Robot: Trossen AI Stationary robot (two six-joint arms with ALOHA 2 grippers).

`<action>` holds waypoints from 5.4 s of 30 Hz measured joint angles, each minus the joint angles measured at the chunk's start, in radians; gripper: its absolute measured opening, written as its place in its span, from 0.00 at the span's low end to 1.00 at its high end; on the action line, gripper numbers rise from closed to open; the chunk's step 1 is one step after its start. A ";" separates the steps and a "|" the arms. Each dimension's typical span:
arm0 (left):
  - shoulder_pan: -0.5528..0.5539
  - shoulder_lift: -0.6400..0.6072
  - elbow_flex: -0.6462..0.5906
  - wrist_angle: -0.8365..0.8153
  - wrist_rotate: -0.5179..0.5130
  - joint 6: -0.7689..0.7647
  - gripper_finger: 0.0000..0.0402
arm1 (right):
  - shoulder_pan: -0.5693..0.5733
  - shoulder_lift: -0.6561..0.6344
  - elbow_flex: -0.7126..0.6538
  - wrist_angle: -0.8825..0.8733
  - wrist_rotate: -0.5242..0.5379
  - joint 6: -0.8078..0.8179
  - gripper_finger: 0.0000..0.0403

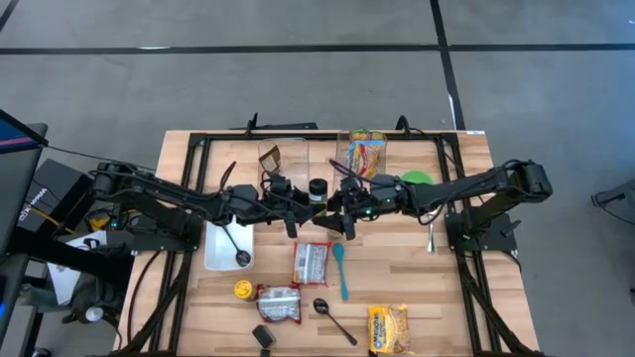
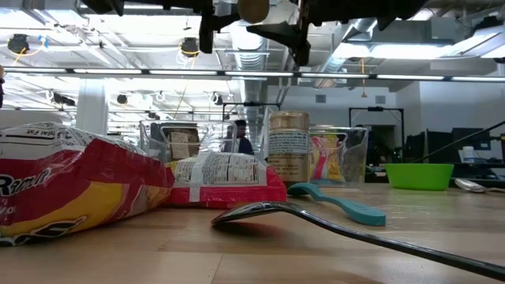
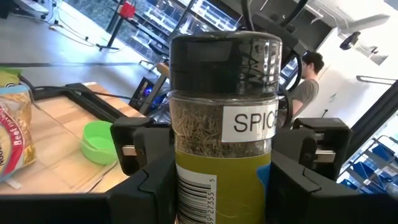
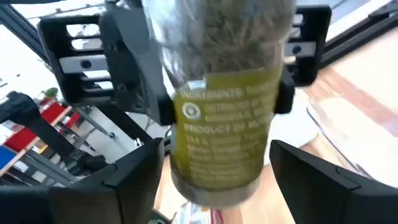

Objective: Pick & Place Food Item
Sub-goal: Put the light green seasoning bottle into the left transparent bin

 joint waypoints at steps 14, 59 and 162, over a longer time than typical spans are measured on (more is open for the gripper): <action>0.002 -0.001 0.000 0.006 0.000 -0.004 0.42 | -0.002 0.003 0.001 0.018 0.002 -0.003 0.71; 0.002 -0.002 0.000 -0.003 0.000 -0.004 0.47 | -0.001 0.003 0.000 0.033 0.010 -0.018 0.44; 0.189 -0.001 0.053 -0.269 0.585 -0.230 0.67 | -0.012 0.003 0.001 -0.259 -0.285 0.087 0.42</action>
